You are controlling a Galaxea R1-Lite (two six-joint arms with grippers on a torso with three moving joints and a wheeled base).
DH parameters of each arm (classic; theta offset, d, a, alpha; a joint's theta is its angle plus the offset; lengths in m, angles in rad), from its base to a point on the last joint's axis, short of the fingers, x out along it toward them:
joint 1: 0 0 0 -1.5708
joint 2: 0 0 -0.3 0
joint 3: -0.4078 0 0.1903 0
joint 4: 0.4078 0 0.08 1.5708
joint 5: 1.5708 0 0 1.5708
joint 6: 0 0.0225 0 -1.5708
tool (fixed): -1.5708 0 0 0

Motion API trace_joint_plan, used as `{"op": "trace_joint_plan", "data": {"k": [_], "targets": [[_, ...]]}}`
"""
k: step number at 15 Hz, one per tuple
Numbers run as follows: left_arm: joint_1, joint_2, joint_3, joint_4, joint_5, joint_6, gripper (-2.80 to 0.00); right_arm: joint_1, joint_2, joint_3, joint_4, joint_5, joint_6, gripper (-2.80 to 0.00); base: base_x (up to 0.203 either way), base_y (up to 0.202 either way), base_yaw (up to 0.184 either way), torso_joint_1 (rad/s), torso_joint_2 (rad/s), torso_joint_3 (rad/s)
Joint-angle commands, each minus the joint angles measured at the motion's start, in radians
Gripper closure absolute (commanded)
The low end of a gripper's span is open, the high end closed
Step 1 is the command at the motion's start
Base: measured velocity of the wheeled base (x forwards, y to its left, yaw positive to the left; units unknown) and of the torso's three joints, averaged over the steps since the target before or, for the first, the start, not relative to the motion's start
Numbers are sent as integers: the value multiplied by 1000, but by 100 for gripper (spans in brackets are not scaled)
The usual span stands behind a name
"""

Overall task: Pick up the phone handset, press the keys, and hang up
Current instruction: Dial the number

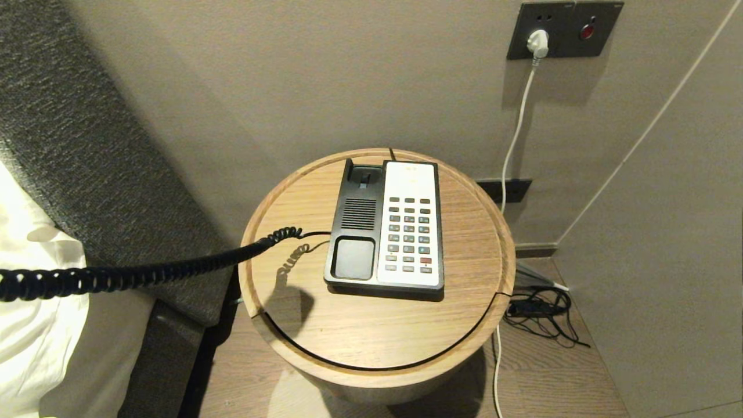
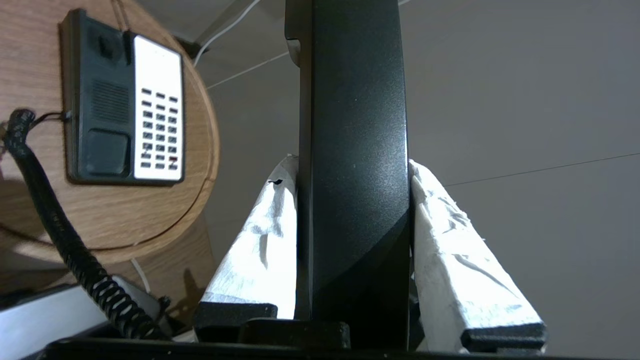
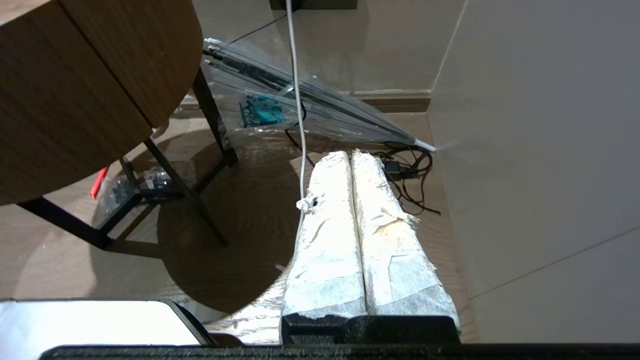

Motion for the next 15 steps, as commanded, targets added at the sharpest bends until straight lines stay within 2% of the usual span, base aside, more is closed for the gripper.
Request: {"op": "trace_joint_plan", "data": {"k": [1,8,10,12,13,15], "targets": [[0,6,4,2,0,-1,0,0,0,0,0,-5,16,0,0,0,0,0,0,0],[0,33,-1,1,0,3,0,0,0,-1,6,-2,11,0,0,0,0,0,0,0],[0,32,0,2,0,5,0,0,0,-32,8,-3,38,0,0,0,0,0,0,0],[0,25,4,7,0,7,0,0,0,-184,103,12,76,0,0,0,0,0,0,0],[0,20,6,11,-1,5,0,0,0,-301,212,31,94,0,0,0,0,0,0,0],[0,21,7,10,0,6,0,0,0,-544,467,118,135,0,0,0,0,0,0,0]]}}
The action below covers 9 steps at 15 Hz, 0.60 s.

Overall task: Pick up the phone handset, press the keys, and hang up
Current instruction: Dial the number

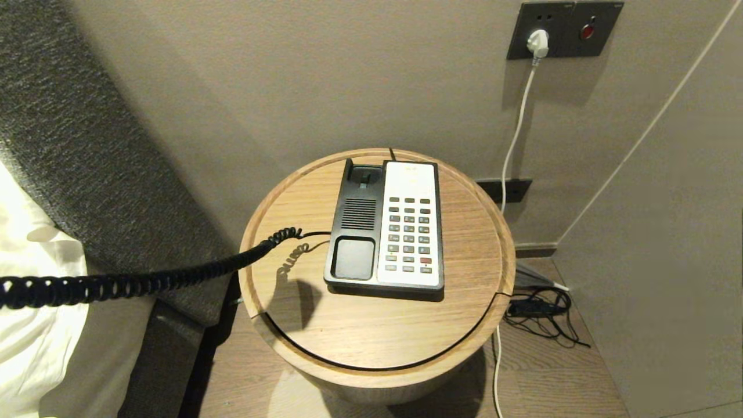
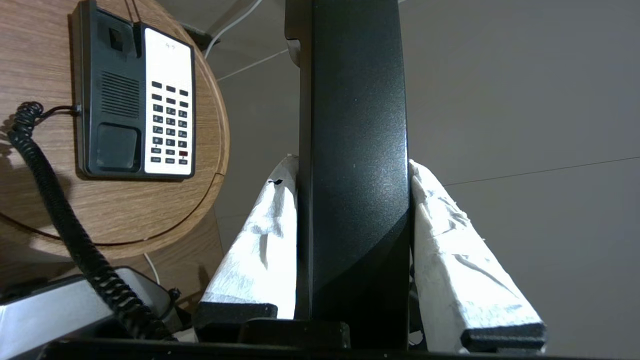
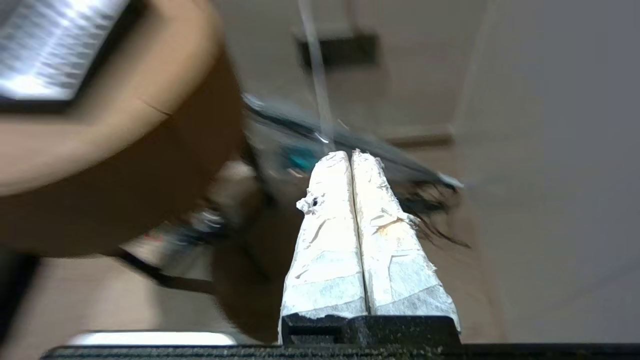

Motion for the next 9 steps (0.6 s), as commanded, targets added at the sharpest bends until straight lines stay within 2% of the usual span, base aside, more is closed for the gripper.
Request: {"op": "trace_joint_plan", "data": {"k": [1,2,4,9], "targets": [[0,0,2,5,0,-4,0,0,1,-266,312,110,32,0,0,0,0,0,0,0],[0,0,2,5,0,-4,0,0,1,-335,389,163,44,0,0,0,0,0,0,0],[0,2,2,4,1,-4,0,0,1,-422,425,225,65,0,0,0,0,0,0,0],[0,-13,28,4,1,-2,0,0,49,-621,394,217,97,0,0,0,0,0,0,0]]}}
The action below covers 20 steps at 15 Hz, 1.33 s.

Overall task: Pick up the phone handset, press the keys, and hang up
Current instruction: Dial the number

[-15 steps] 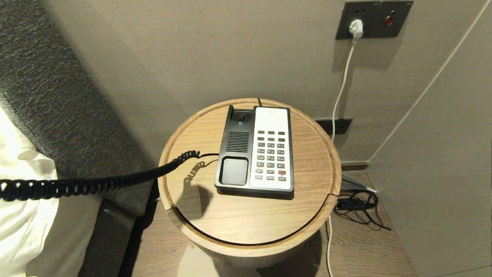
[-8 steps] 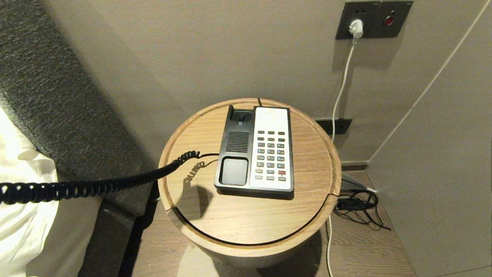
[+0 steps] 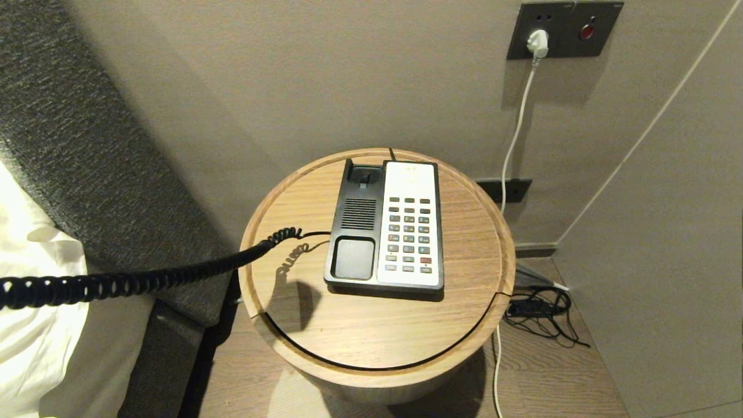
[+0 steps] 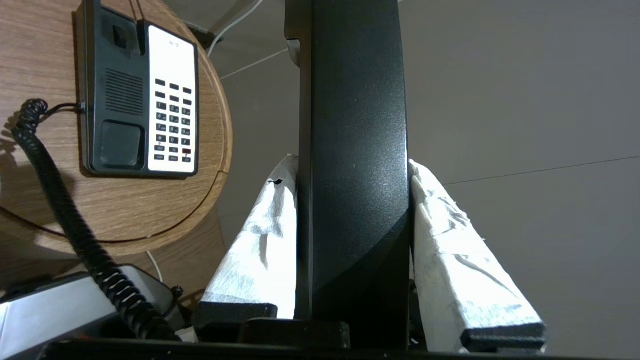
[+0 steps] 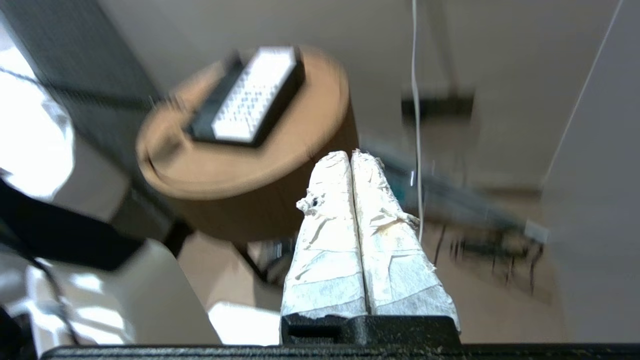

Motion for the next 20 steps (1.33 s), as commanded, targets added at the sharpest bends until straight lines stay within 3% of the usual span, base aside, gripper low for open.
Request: {"op": "trace_joint_plan", "data": {"k": [1,5,9,14,18,20], "targets": [[0,-10,21,5,0,-7,0,0,99,-134,6,-1,25,0,0,0,0,0,0,0],[0,-17,47,-4,1,-9,0,-1,399,-320,25,-1,109,0,0,0,0,0,0,0],[0,-8,41,-4,6,-7,0,-4,644,-316,36,93,159,0,0,0,0,0,0,0],[0,1,48,-5,10,22,0,10,1020,-390,16,129,181,0,0,0,0,0,0,0],[0,10,47,-5,12,24,0,195,1227,-475,12,108,190,0,0,0,0,0,0,0],[0,9,47,-7,12,25,0,313,1305,-525,9,103,233,0,0,0,0,0,0,0]]}}
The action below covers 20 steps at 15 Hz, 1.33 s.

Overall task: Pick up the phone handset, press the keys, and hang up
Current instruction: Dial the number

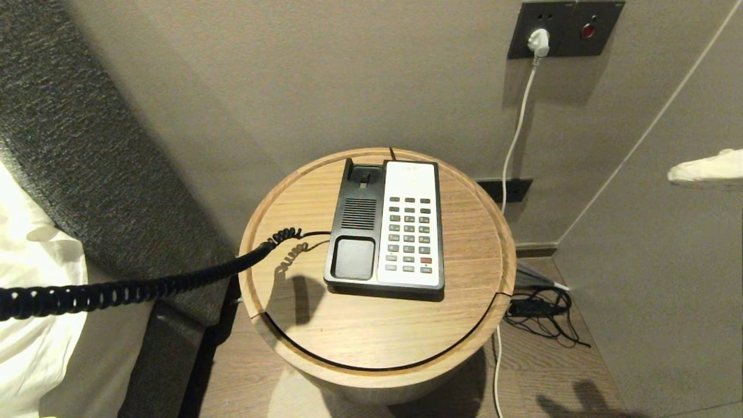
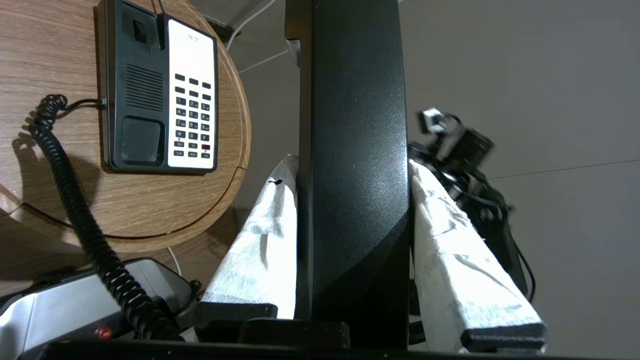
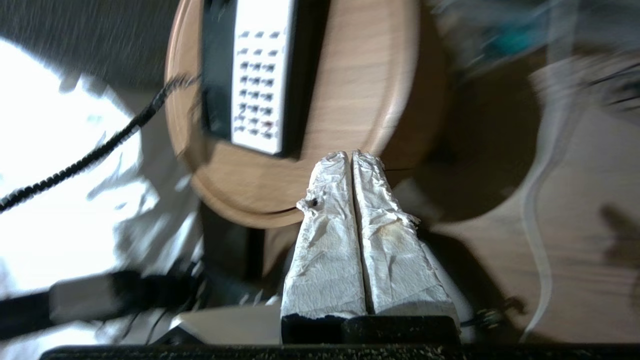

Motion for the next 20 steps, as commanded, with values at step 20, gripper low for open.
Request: {"op": "trace_joint_plan", "data": {"k": [20], "targets": [[29,16,7,-11,-2,-7,0,457,645,-309,-206,-220,142,0,0,0,0,0,0,0]]}}
